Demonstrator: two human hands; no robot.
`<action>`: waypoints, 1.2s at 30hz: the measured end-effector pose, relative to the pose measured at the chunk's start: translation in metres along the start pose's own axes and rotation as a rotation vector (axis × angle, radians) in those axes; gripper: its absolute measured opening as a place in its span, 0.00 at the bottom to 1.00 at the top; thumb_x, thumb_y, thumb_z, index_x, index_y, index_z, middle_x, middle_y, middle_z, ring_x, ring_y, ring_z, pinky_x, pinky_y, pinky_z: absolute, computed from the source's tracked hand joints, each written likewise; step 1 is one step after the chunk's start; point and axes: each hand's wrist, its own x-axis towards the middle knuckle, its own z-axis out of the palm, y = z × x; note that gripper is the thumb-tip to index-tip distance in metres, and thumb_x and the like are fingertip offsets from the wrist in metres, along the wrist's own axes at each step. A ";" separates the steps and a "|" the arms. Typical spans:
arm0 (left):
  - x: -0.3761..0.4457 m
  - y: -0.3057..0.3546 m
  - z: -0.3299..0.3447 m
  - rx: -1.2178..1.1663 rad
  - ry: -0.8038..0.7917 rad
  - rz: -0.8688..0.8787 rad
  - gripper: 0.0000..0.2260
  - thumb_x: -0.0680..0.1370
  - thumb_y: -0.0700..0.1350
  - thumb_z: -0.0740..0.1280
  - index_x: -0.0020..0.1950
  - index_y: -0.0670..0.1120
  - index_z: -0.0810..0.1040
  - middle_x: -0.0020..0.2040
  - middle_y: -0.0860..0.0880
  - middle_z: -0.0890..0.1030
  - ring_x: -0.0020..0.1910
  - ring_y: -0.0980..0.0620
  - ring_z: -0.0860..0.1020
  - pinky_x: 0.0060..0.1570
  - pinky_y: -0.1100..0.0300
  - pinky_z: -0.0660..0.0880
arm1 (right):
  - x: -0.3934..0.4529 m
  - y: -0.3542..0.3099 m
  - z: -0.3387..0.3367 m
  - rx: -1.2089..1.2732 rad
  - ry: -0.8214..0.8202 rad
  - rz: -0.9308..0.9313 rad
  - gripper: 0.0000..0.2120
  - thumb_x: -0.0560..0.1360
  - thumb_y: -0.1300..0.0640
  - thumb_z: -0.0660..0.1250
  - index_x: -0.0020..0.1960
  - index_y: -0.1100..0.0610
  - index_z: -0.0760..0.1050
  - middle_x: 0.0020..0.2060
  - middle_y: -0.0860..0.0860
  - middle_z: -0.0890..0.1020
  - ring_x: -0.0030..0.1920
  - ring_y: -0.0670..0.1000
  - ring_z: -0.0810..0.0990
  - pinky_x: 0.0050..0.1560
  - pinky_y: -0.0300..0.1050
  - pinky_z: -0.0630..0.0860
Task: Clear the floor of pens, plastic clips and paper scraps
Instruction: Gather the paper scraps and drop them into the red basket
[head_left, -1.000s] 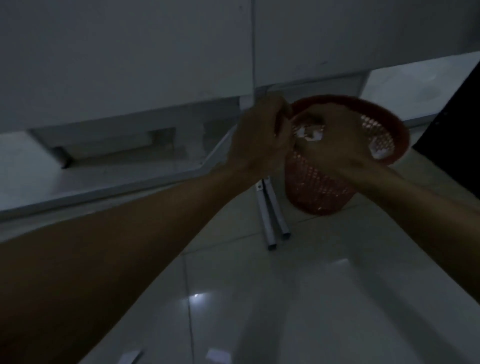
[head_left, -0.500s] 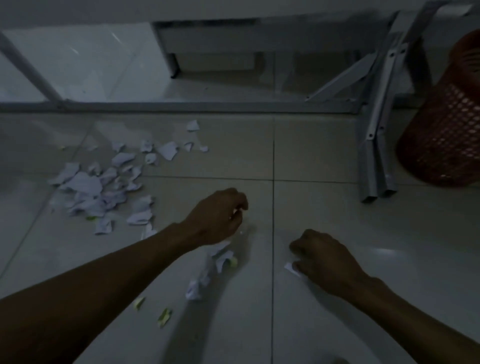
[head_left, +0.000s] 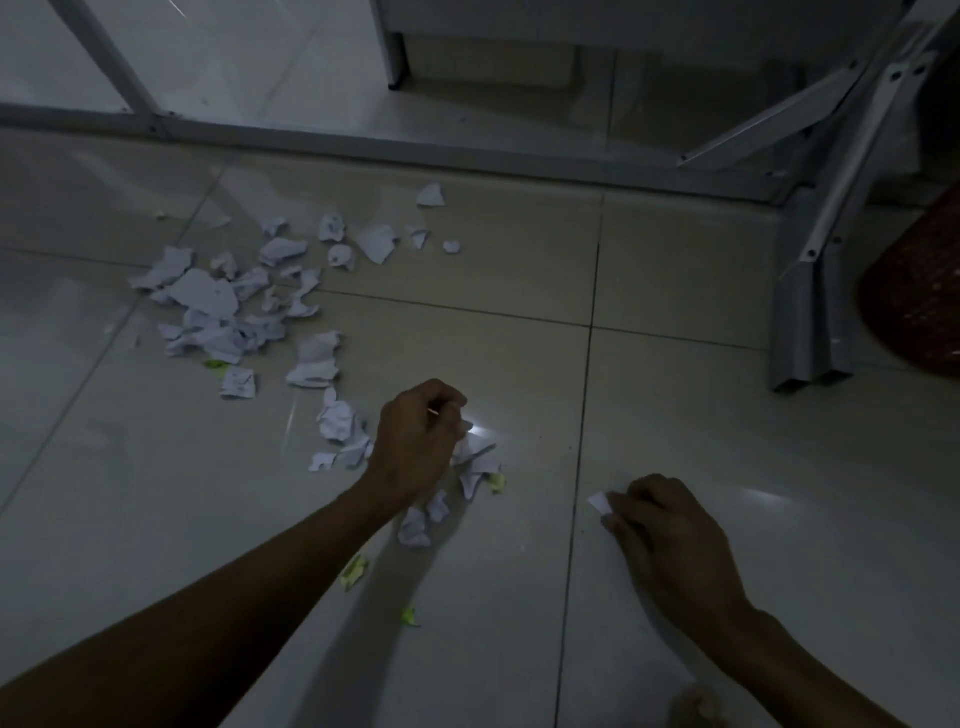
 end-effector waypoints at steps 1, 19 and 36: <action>0.001 0.001 0.002 -0.037 0.010 -0.028 0.08 0.78 0.34 0.62 0.46 0.43 0.79 0.38 0.49 0.81 0.34 0.61 0.80 0.37 0.64 0.76 | -0.001 -0.001 0.000 -0.002 0.008 0.000 0.13 0.77 0.48 0.64 0.42 0.53 0.82 0.36 0.44 0.74 0.39 0.46 0.72 0.36 0.43 0.72; -0.011 0.032 0.016 -1.128 -0.435 -0.869 0.15 0.79 0.53 0.62 0.47 0.40 0.76 0.43 0.40 0.78 0.39 0.45 0.79 0.38 0.57 0.78 | 0.080 -0.112 -0.003 0.494 -0.010 0.072 0.10 0.72 0.44 0.67 0.51 0.41 0.81 0.41 0.48 0.73 0.46 0.46 0.72 0.43 0.36 0.68; -0.023 -0.045 -0.070 -1.133 0.040 -0.888 0.17 0.79 0.53 0.59 0.32 0.50 0.63 0.28 0.52 0.59 0.24 0.54 0.57 0.22 0.66 0.54 | 0.084 -0.091 0.075 -0.289 -0.121 -0.453 0.11 0.78 0.48 0.62 0.45 0.56 0.73 0.42 0.54 0.75 0.41 0.57 0.72 0.38 0.49 0.67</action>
